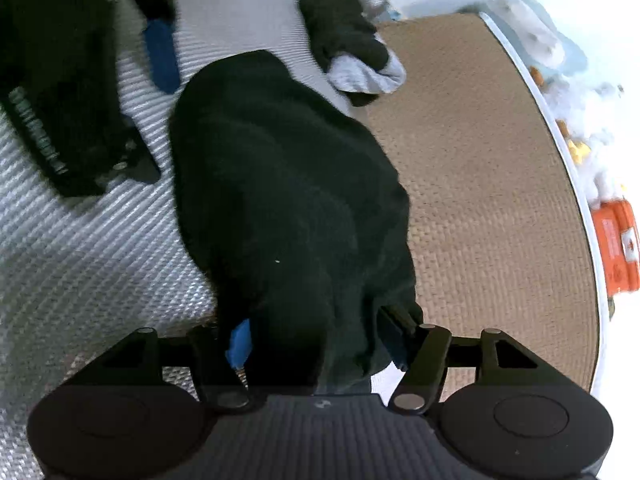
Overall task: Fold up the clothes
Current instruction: 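Close both grippers on the folded black shirt bundle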
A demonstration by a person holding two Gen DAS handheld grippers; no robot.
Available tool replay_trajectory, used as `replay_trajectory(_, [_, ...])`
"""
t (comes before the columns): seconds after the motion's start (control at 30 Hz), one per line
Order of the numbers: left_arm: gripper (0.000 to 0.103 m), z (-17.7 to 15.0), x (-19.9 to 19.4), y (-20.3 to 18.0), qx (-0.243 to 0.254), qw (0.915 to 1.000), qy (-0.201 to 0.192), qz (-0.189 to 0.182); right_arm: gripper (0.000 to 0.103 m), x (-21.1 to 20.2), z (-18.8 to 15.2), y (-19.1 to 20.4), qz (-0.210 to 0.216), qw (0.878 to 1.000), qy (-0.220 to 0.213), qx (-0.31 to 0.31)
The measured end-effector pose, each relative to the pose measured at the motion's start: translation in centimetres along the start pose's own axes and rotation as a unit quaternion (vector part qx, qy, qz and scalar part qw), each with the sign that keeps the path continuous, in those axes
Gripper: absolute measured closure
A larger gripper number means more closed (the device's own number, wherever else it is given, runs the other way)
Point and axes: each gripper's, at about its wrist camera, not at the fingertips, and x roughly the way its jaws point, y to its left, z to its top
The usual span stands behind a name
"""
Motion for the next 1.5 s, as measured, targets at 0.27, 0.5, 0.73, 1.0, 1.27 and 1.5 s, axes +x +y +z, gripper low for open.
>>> replay_trajectory(0.27, [0.036,0.0,0.1,0.1,-0.003,1.0,-0.001,-0.004,0.024,-0.7,1.4,0.9,0.042,0.999,-0.019,-0.004])
replay_trajectory(0.5, [0.036,0.0,-0.1,0.2,-0.002,1.0,-0.001,-0.005,0.022,2.9,1.6,0.0,0.018,1.0,0.002,0.018])
replay_trajectory(0.73, [0.036,0.0,-0.2,0.3,-0.002,1.0,-0.001,-0.005,0.02,5.3,1.8,-1.1,0.023,1.0,0.008,0.018])
replay_trajectory(1.0, [0.036,-0.1,-0.2,0.0,0.0,1.0,-0.002,-0.004,0.052,5.9,1.8,-1.4,0.049,0.999,0.015,0.015])
replay_trajectory(1.27, [0.034,0.0,-0.5,0.2,0.011,0.9999,-0.004,-0.012,0.066,5.3,1.9,-1.0,0.05,0.999,0.015,0.015])
replay_trajectory(1.5, [0.021,0.9,-2.9,-1.0,0.105,0.9899,-0.078,0.054,0.071,4.1,2.0,-2.4,0.039,0.998,0.004,0.039])
